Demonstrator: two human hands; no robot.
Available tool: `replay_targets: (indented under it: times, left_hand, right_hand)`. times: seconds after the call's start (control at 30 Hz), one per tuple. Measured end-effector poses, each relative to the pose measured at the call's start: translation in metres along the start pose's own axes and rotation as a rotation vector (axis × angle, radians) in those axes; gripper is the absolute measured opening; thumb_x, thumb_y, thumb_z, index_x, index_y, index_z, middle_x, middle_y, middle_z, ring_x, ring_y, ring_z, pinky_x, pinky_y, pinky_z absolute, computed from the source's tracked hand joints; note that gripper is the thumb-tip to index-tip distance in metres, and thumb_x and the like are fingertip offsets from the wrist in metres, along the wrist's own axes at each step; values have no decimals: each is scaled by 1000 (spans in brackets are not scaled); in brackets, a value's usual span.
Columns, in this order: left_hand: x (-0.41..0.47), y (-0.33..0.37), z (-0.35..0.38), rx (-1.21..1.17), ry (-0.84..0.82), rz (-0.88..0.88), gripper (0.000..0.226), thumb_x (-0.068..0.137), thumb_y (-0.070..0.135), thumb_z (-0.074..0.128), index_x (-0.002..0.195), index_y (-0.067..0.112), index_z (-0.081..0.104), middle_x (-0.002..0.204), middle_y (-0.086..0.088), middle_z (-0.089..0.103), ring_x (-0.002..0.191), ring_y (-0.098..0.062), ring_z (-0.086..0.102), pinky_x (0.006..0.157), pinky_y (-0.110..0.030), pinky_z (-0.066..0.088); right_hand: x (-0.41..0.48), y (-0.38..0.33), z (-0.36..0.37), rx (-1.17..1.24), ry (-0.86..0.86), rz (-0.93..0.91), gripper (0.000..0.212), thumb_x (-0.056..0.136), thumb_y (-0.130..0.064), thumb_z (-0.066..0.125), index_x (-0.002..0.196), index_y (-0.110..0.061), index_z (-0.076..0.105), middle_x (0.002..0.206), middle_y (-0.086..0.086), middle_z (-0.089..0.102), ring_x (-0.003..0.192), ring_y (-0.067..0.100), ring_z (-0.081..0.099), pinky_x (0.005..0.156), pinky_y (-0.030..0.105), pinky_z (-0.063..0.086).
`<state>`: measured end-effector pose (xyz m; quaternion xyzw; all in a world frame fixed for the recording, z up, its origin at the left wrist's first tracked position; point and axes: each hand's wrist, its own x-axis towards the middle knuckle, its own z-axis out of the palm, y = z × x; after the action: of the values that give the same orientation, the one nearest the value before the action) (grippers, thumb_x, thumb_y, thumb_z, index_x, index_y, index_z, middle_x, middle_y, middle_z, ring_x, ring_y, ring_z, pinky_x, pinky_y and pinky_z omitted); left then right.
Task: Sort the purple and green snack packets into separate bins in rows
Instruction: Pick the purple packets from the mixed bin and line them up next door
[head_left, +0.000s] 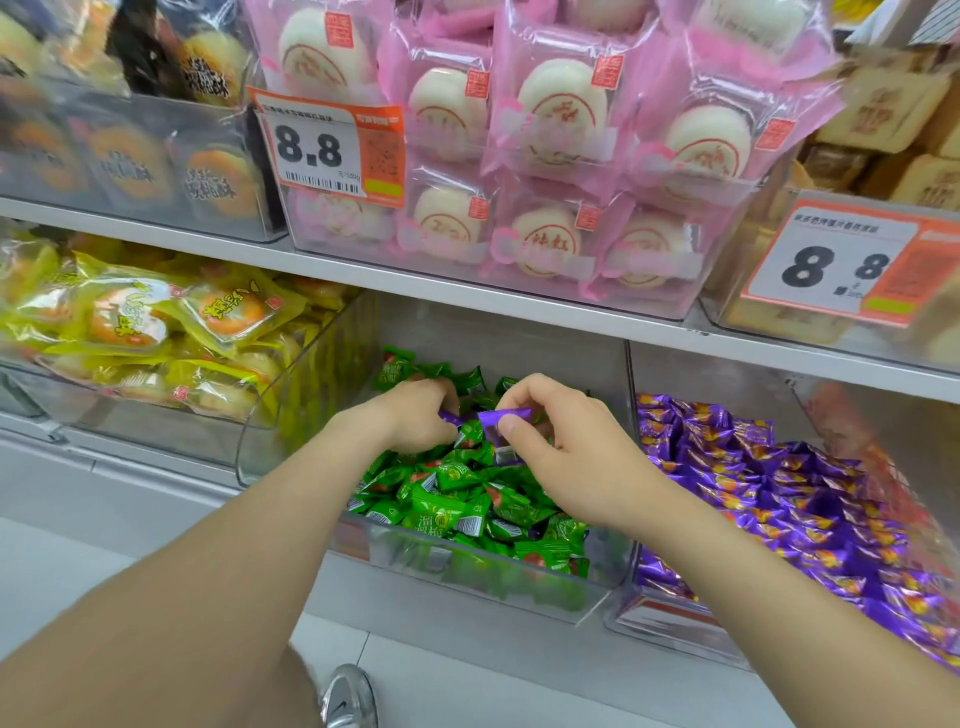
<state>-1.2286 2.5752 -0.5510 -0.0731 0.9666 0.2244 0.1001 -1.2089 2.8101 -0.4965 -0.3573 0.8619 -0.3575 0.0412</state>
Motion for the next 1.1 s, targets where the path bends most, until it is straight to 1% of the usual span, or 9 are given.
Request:
replay_targets:
  times: [0.13,0.37,0.47,0.67,0.77,0.83,0.93,1.03,1.1]
  left_hand:
    - [-5,-4,1,-64,30,-7,22,88,24,75,105,21,61,101,-1,63,82,-19,60,63,-30,46]
    - [-10,-2,1,9,57,-15,24,86,27,76,99,19,57,94,-1,60,82,-23,55,66,-34,42]
    - [-11,-1,0,51,39,-9,27,84,25,79,95,16,56,98,-7,62,81,-20,53,59,-33,41]
    - [-15,0,-6,75,-15,12,25,83,21,80,95,15,59,99,-6,63,82,-21,57,61,-32,44]
    - [-19,1,-13,2,91,25,24,80,19,84,84,16,61,89,-4,63,79,-20,58,60,-30,43]
    - [-27,6,-20,-101,244,29,28,81,25,87,79,17,61,79,-2,62,74,-19,59,57,-28,42]
    - [-43,16,-27,-291,468,53,33,80,37,90,80,18,63,73,0,61,65,-13,59,54,-28,41]
    - [-59,26,-25,-510,377,177,38,75,52,89,82,25,63,76,-4,72,65,-18,70,62,-37,58]
    - [-70,36,-19,-560,292,278,36,79,47,88,86,25,60,83,-6,76,67,-28,73,62,-40,60]
  right_hand:
    - [-3,0,-2,73,60,-2,5,105,-26,58,105,-26,63,69,-13,63,58,5,56,57,15,38]
    - [-4,1,-2,90,67,-10,7,104,-26,61,108,-28,66,69,-22,63,64,-1,59,62,10,40]
    - [-4,2,-2,98,77,-8,10,104,-25,61,111,-28,67,81,-16,69,70,-1,61,66,9,41]
    - [-2,6,-2,105,77,-4,13,103,-28,62,113,-32,69,91,-11,74,82,4,67,78,24,53]
    - [-2,7,-1,125,86,1,15,102,-27,63,115,-31,69,93,-10,75,87,8,69,84,33,57]
    - [-1,8,-1,153,109,22,19,101,-26,65,120,-30,67,89,-11,74,82,6,68,80,31,55]
    - [-3,3,-2,170,147,48,25,100,-19,63,121,-30,60,81,-11,71,61,3,58,62,23,45]
    - [-7,-5,-7,179,198,60,26,102,-13,53,121,-30,55,77,0,69,53,5,50,53,29,42]
    - [-12,-10,-16,146,182,80,25,106,-17,48,127,-30,52,75,-1,66,52,6,49,52,26,40]
